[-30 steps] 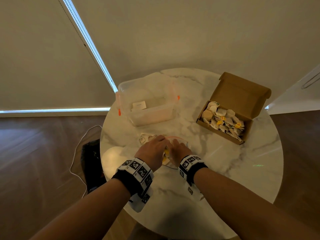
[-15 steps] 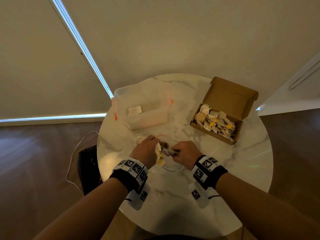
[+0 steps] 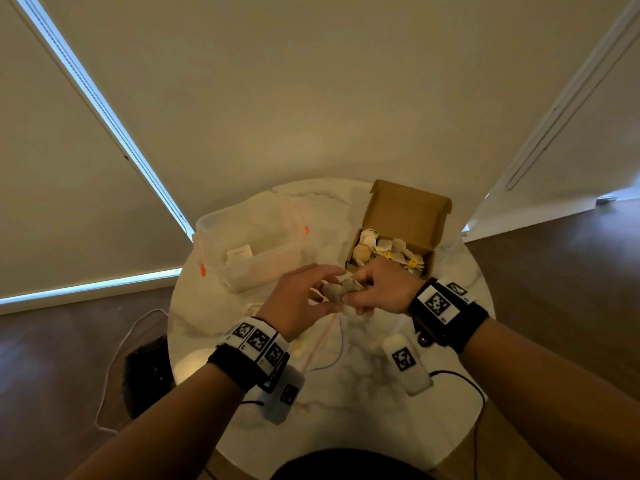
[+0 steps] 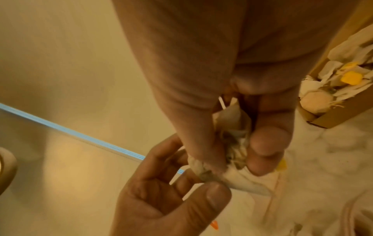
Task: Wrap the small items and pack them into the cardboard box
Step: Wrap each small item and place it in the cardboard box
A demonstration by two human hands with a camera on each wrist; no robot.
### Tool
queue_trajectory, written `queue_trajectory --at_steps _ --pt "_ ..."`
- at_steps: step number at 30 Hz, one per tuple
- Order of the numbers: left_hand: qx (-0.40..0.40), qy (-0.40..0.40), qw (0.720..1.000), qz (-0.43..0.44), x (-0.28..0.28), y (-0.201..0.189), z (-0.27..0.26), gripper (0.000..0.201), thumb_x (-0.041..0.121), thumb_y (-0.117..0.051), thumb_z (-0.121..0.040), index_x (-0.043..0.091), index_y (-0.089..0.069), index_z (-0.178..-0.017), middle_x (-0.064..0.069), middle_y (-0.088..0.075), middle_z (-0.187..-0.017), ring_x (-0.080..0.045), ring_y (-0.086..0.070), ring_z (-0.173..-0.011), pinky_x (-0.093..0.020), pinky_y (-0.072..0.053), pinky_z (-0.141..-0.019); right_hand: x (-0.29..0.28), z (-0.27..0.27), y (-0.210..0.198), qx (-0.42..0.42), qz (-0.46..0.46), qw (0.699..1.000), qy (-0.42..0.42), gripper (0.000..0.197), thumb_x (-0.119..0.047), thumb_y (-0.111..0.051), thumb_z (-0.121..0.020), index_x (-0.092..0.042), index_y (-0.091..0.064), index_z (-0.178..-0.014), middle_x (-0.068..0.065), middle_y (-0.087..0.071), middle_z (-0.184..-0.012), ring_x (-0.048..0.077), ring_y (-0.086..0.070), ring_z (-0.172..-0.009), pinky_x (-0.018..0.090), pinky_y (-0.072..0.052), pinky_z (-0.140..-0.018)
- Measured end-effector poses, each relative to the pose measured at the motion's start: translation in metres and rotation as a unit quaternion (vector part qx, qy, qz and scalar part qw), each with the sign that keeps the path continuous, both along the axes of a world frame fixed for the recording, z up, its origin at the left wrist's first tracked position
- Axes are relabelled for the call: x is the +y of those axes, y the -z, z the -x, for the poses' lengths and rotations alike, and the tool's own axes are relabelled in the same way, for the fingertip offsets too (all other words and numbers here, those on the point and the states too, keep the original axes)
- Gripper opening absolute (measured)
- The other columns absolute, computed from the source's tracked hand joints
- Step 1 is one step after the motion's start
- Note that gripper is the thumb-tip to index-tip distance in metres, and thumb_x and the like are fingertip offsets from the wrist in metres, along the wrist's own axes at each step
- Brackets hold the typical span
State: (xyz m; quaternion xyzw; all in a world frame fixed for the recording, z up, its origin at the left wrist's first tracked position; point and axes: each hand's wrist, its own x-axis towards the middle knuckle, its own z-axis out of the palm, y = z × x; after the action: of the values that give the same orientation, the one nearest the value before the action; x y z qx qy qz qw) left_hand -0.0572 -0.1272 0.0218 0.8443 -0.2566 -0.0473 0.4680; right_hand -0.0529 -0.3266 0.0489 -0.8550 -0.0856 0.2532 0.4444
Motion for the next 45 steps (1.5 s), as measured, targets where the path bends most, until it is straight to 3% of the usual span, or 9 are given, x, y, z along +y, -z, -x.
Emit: queue_trajectory --at_steps 6,12,15,18,23,27,34,38,45 --pt "0.019 0.01 1.0 0.017 -0.01 -0.005 0.001 0.05 0.012 -0.088 -0.065 0.023 -0.068 -0.11 0.01 -0.058 -0.101 -0.002 -0.058 -0.085 -0.011 -0.051 -0.066 -0.006 0.003 -0.007 0.063 -0.045 0.997 0.03 0.011 -0.012 -0.072 -0.083 -0.009 -0.07 -0.073 0.009 -0.069 -0.065 0.009 -0.063 -0.051 0.021 -0.052 -0.057" --pt "0.048 -0.036 0.998 0.014 -0.012 -0.004 0.0 0.031 0.016 -0.085 -0.069 0.02 -0.066 -0.092 0.012 -0.064 -0.082 -0.005 -0.059 -0.075 -0.02 -0.052 -0.064 -0.004 -0.002 -0.005 0.106 -0.071 0.991 0.044 0.021 -0.018 -0.076 -0.08 -0.001 -0.072 -0.093 0.02 -0.072 -0.08 0.021 -0.067 -0.067 0.025 -0.054 -0.059" --pt "0.058 -0.041 0.997 0.042 -0.011 -0.005 0.0 0.03 0.014 -0.082 -0.073 0.027 -0.07 -0.097 0.009 -0.068 -0.088 -0.007 -0.062 -0.08 -0.019 -0.052 -0.068 -0.002 -0.003 -0.008 0.116 -0.106 0.985 0.065 0.027 -0.023 -0.075 -0.081 0.0 -0.071 -0.094 0.018 -0.07 -0.078 0.019 -0.066 -0.065 0.023 -0.053 -0.057" --pt "0.116 -0.071 0.987 0.086 -0.011 -0.006 -0.003 0.026 0.008 -0.079 -0.076 0.025 -0.071 -0.093 0.002 -0.068 -0.086 -0.012 -0.065 -0.068 -0.02 -0.054 -0.06 -0.005 -0.005 -0.011 0.167 -0.186 0.964 0.095 0.026 -0.015 -0.063 -0.089 0.008 -0.065 -0.102 0.025 -0.065 -0.087 0.025 -0.065 -0.068 0.025 -0.054 -0.058" --pt "0.209 -0.1 0.958 0.166 -0.01 -0.004 -0.008 0.016 0.0 -0.073 -0.082 0.01 -0.069 -0.093 -0.005 -0.069 -0.083 -0.013 -0.068 -0.071 -0.029 -0.059 -0.064 -0.012 -0.004 -0.014 0.173 -0.247 0.949 0.093 0.032 0.021 -0.042 -0.087 0.011 -0.058 -0.113 0.032 -0.065 -0.096 0.03 -0.069 -0.079 0.027 -0.059 -0.07" --pt "0.279 -0.104 0.927 0.229 -0.011 -0.004 -0.007 0.014 -0.003 -0.067 -0.086 0.007 -0.065 -0.095 -0.013 -0.07 -0.091 -0.018 -0.068 -0.081 -0.03 -0.058 -0.069 -0.009 -0.003 -0.016 0.103 -0.194 0.972 0.079 0.02 0.004 -0.054 -0.092 0.006 -0.065 -0.109 0.028 -0.07 -0.095 0.027 -0.072 -0.081 0.027 -0.06 -0.072" --pt "0.401 -0.105 0.842 0.346 -0.016 -0.008 -0.005 0.026 -0.008 -0.055 -0.09 0.008 -0.062 -0.109 -0.009 -0.069 -0.094 -0.018 -0.068 -0.083 -0.031 -0.06 -0.072 -0.006 -0.004 -0.017 -0.008 -0.118 0.984 0.133 0.011 -0.008 -0.063 -0.09 0.002 -0.068 -0.09 0.024 -0.071 -0.074 0.023 -0.069 -0.056 0.028 -0.055 -0.048" --pt "0.431 -0.116 0.816 0.368 -0.02 -0.009 -0.005 0.025 -0.006 -0.054 -0.092 0.004 -0.061 -0.113 -0.012 -0.069 -0.096 -0.02 -0.07 -0.082 -0.029 -0.059 -0.07 -0.008 -0.009 -0.016 -0.034 -0.082 0.984 0.155 0.013 -0.014 -0.068 -0.088 -0.004 -0.069 -0.082 0.011 -0.07 -0.061 0.019 -0.063 -0.045 0.023 -0.045 -0.039" --pt "0.459 -0.157 0.776 0.404 -0.023 -0.01 -0.009 0.016 -0.004 -0.053 -0.093 0.001 -0.062 -0.106 -0.011 -0.074 -0.087 -0.023 -0.072 -0.076 -0.028 -0.06 -0.071 -0.009 -0.009 -0.017 -0.002 -0.134 0.979 0.151 0.02 -0.02 -0.067 -0.089 -0.001 -0.071 -0.091 0.015 -0.073 -0.075 0.022 -0.065 -0.057 0.025 -0.048 -0.046"
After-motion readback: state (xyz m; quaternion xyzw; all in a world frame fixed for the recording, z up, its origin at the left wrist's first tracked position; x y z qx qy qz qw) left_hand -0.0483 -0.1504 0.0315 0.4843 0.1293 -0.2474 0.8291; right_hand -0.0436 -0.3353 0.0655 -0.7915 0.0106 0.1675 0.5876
